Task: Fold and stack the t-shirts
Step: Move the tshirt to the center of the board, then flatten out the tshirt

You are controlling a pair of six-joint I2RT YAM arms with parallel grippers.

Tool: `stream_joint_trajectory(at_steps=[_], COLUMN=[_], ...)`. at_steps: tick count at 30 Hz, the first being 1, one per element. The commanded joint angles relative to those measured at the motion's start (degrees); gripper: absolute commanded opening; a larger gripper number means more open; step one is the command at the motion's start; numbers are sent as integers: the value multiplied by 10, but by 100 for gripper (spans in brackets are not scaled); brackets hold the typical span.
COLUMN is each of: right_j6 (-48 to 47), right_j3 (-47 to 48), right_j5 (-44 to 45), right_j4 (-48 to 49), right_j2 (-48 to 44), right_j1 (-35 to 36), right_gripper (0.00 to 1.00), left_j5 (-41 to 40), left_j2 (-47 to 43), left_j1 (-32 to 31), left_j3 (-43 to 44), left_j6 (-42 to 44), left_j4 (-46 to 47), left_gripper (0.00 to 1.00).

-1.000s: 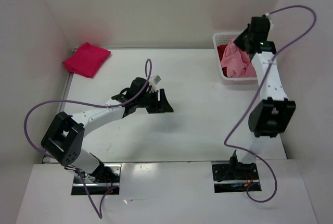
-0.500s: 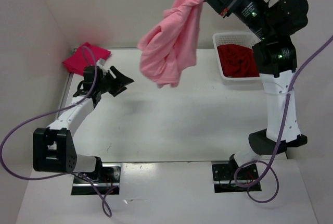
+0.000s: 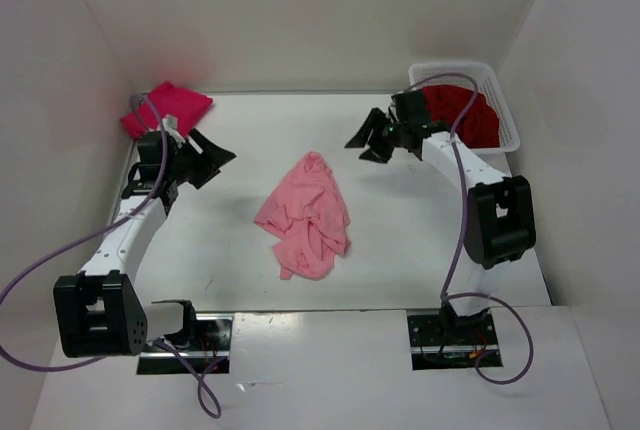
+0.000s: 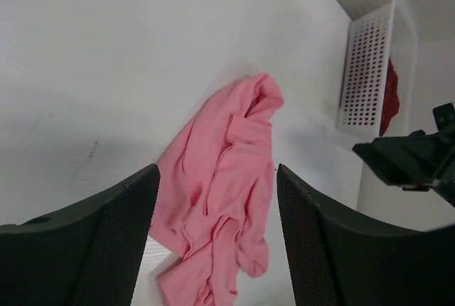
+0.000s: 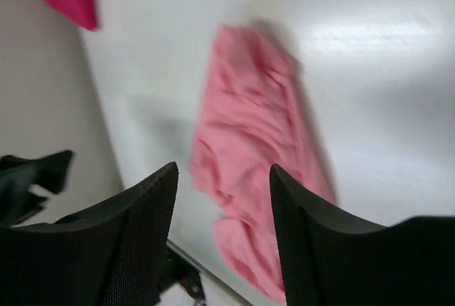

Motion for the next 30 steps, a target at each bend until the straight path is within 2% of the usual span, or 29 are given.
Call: stream_joint_trajectory(at_steps=[1, 3, 4, 5, 6, 8, 9, 11, 14, 18, 23, 25, 28, 29, 30], right_j6=[-62, -62, -57, -51, -44, -20, -13, -1, -1, -7, -17, -24, -30, -30, -25], right_j3=[-64, -114, -162, -185, -204, -247, -255, -268, -274, -279, -246, -237, -231, -231, -231], right_j5=[80, 93, 112, 123, 131, 156, 167, 183, 218, 251, 266, 266, 272, 277, 277], right_j4=[-34, -40, -45, -45, -45, -50, -50, -62, -78, -86, -86, -86, -81, -81, -81], right_j2=[-124, -166, -178, -189, -206, -214, -214, -214, -209, -177, -125, -98, -78, -78, -83], right_j1=[13, 38, 53, 73, 93, 160, 182, 235, 267, 267, 280, 280, 280, 280, 280], right_gripper=[60, 49, 35, 28, 22, 17, 17, 25, 50, 55, 60, 60, 57, 48, 32], left_j5=[-35, -68, -79, -85, -91, -105, -110, -115, -110, -162, -205, -215, -208, -208, -208], left_j2=[3, 10, 10, 17, 23, 38, 44, 62, 95, 137, 163, 180, 205, 205, 205], left_j1=[-43, -71, -80, -90, -111, -135, -147, -181, -230, -293, -306, -306, -306, -306, -306], left_j3=[8, -7, -13, -13, -21, -28, -34, -46, -53, -39, -19, -14, -1, 7, 8], left_j6=[63, 75, 75, 75, 75, 75, 75, 68, 48, 41, 41, 47, 52, 52, 52], left_j4=[-28, -35, -35, -35, -35, -43, -43, -43, -17, -10, -5, -5, 8, 8, 8], left_gripper=[74, 74, 74, 74, 74, 74, 74, 73, 70, 67, 66, 61, 44, 34, 29])
